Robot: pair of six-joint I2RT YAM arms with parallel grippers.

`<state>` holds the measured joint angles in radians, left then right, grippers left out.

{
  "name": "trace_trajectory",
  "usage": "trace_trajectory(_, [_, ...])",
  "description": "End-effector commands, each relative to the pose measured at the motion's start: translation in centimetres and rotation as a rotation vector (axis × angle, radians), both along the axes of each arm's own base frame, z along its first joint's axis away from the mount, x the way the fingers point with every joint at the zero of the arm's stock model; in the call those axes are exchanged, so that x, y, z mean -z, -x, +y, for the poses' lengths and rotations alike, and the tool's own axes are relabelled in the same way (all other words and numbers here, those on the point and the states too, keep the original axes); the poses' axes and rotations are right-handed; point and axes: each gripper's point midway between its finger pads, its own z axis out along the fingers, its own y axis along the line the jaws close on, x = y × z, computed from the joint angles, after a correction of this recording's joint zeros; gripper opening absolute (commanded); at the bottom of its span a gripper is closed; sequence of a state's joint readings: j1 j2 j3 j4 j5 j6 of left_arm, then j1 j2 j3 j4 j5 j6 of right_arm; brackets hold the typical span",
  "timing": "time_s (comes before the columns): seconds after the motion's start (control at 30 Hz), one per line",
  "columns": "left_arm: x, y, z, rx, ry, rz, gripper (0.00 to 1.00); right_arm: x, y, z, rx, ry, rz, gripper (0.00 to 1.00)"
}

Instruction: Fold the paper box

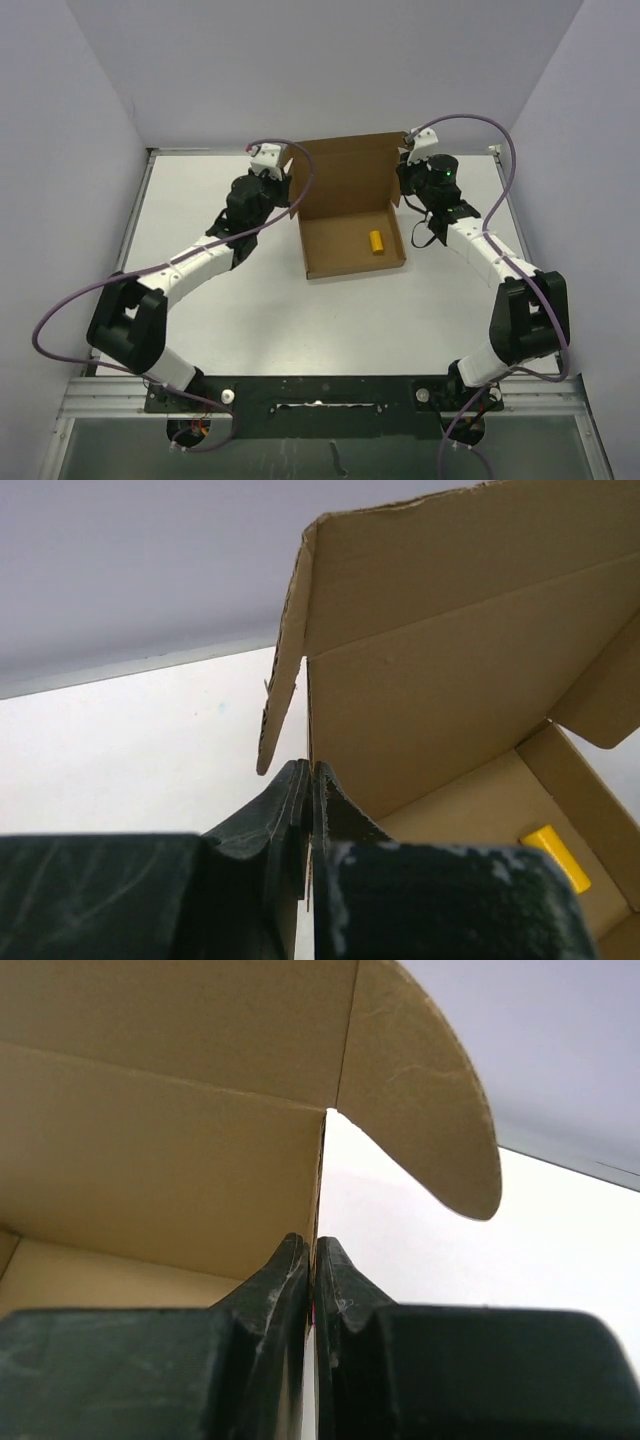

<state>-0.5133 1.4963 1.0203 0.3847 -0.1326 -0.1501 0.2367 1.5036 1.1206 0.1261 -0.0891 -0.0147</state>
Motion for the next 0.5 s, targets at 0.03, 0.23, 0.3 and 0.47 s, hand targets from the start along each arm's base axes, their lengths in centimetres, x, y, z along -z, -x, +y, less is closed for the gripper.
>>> trace_trajectory(0.03, [-4.4,-4.0,-1.2,-0.089,0.054,-0.253,0.00,-4.8,-4.9,-0.6,0.169,-0.080,-0.231,0.00])
trace_trajectory(0.23, [-4.0,-4.8,-3.2,-0.115,0.089,-0.261,0.00,-3.6,-4.2,0.4,0.221,-0.108,-0.262,0.00])
trace_trajectory(0.3, [-3.6,-4.6,-3.9,-0.126,0.093,-0.258,0.00,-3.1,-3.6,0.8,0.213,-0.132,-0.235,0.00])
trace_trajectory(0.47, [-2.7,-3.5,-5.3,-0.122,0.100,-0.237,0.00,-2.2,-2.3,0.9,0.213,-0.149,-0.200,0.00])
